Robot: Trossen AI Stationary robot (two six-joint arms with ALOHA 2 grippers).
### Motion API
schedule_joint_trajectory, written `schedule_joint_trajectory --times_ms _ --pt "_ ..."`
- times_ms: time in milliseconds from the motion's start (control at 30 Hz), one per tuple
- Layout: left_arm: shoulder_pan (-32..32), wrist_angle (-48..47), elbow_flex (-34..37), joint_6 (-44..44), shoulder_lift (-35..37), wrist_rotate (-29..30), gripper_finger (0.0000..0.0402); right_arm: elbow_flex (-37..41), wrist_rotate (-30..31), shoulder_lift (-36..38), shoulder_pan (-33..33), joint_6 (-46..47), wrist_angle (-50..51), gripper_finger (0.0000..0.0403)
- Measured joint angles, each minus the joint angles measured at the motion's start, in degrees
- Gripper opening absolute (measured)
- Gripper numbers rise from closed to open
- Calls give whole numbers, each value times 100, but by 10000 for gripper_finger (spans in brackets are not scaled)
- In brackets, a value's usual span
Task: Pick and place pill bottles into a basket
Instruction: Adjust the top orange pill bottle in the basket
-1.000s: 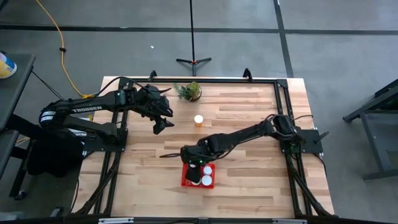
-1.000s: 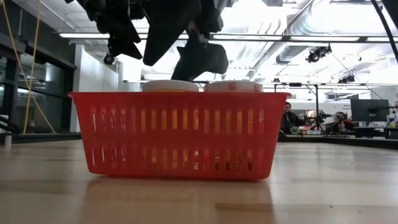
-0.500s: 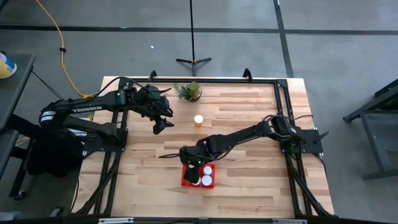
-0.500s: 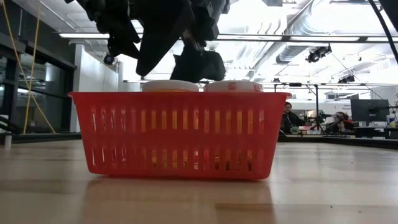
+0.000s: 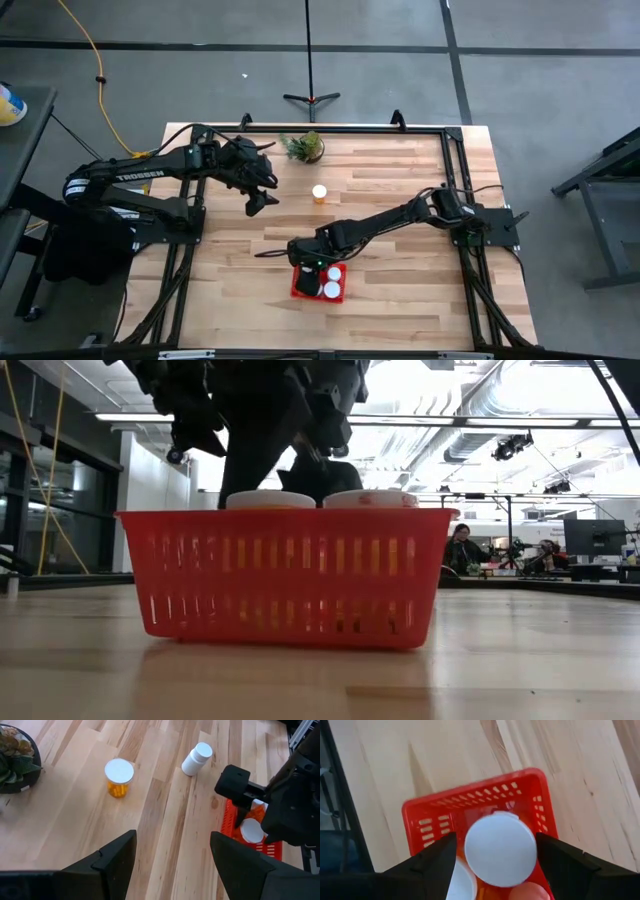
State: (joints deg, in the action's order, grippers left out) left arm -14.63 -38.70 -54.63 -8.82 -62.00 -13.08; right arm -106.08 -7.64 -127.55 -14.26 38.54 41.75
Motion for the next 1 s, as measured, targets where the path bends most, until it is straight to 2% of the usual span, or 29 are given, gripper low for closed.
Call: schedule_joint_trajectory --times_ms 400,667,1000 --pt "0 -46 0 0 0 0 287 -4 -66 2 -2 10 209 182" --pt "0 -47 0 0 0 0 287 -13 -133 15 -2 22 511 206" --pt "0 -48 0 0 0 0 287 -13 -164 47 -2 22 775 191"
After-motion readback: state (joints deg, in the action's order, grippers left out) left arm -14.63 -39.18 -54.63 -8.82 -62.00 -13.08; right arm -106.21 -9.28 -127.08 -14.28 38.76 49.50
